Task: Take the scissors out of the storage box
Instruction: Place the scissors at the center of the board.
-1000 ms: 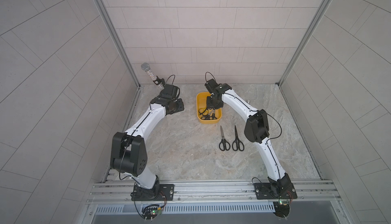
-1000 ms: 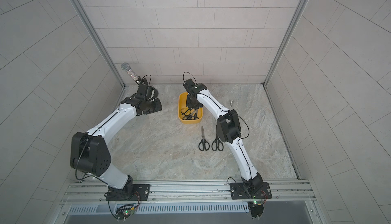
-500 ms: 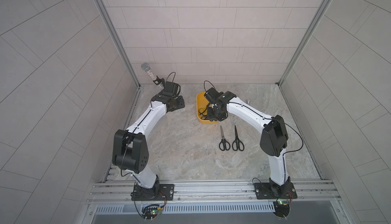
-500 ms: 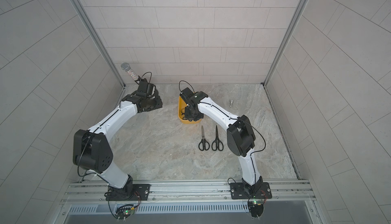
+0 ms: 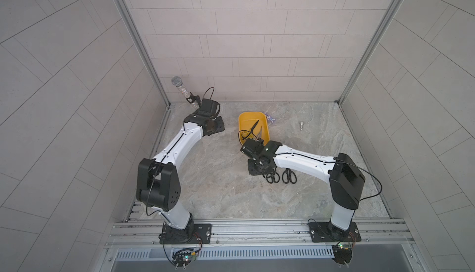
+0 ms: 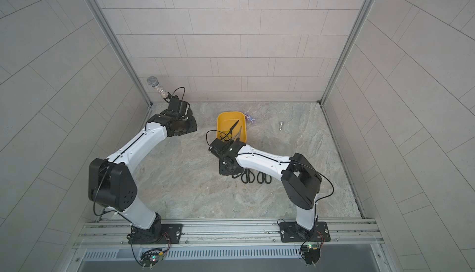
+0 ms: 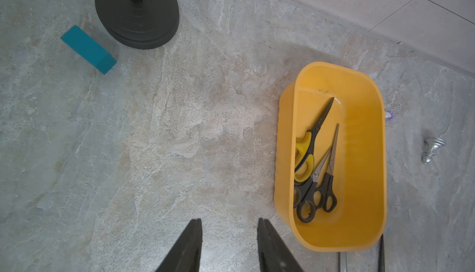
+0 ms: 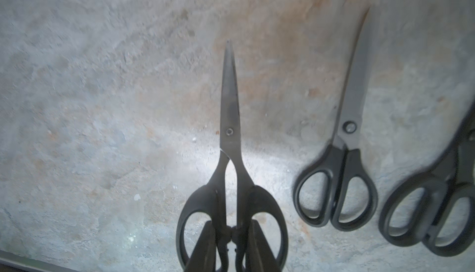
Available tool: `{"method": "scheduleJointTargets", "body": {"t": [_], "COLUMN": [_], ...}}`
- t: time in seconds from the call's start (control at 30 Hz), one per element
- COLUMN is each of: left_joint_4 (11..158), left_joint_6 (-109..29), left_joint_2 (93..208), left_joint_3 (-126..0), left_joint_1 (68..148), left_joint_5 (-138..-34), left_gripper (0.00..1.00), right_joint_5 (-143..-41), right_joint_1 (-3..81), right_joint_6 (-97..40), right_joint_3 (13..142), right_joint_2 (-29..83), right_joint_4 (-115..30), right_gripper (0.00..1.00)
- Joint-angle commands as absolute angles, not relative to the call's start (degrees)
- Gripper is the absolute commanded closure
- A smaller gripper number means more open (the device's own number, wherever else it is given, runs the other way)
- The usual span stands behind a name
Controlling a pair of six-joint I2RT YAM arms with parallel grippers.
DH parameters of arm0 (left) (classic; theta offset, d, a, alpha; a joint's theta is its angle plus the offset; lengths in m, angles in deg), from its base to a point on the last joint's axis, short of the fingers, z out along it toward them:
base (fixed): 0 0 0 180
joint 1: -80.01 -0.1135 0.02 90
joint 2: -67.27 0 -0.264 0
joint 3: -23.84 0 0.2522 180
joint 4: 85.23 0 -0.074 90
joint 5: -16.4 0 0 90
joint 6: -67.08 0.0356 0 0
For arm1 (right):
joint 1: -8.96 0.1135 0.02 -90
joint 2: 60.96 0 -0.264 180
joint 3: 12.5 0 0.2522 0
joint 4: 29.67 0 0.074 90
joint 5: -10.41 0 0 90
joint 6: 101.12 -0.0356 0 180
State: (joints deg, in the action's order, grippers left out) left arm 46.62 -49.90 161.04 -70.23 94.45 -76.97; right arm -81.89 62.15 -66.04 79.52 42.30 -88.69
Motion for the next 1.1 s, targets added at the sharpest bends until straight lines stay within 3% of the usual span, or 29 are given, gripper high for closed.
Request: {"method": "scheduleJointTargets", "body": {"t": [0.0, 0.37, 1.07], "left_joint_4": [44.7, 44.3, 44.5], "left_joint_6": [-50.2, -51.1, -50.7], "left_joint_2": [157.8, 152.5, 152.5], "left_joint_3": [-70.5, -67.3, -66.8], "left_joint_1": [95.1, 96.0, 96.0], "left_joint_5": [-75.6, -74.1, -74.4], "left_gripper": [0.58, 0.58, 0.58], "right_joint_5": [-79.2, -78.4, -82.0], "right_joint_1": [63.8, 63.9, 61.5], "right_joint_6": [-72.2, -70.7, -71.6], "right_joint_3": [74.9, 72.9, 72.3], "right_joint_2": [39.2, 42.7, 48.3], "right_joint_4": [-83.9, -79.4, -78.5], "right_gripper": [1.0, 1.0, 1.0]}}
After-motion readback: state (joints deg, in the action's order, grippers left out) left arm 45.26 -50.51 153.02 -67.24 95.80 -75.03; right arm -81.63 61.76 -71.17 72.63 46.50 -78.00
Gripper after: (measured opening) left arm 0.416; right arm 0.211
